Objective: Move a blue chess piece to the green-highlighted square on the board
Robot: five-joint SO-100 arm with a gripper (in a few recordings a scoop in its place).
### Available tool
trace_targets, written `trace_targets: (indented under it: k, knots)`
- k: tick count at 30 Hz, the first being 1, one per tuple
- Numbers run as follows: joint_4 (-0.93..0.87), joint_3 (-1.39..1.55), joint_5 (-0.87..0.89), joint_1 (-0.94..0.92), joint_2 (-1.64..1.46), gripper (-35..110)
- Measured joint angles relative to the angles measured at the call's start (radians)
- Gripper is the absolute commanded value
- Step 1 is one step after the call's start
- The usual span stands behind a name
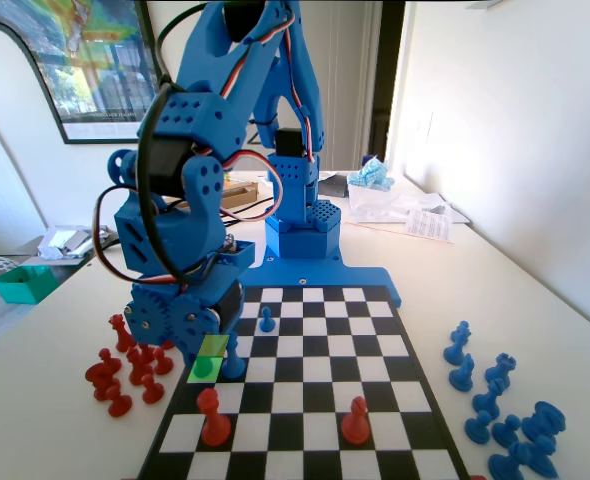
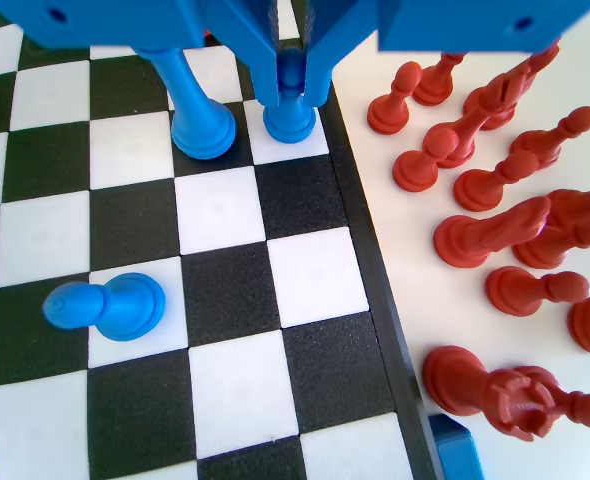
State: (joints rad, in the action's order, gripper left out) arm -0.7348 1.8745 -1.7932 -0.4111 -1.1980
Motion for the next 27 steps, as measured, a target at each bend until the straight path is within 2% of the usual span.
trace_targets:
  k: [27]
  knots:
    - [-0.268, -0.179, 0.043, -0.017, -0.006, 10]
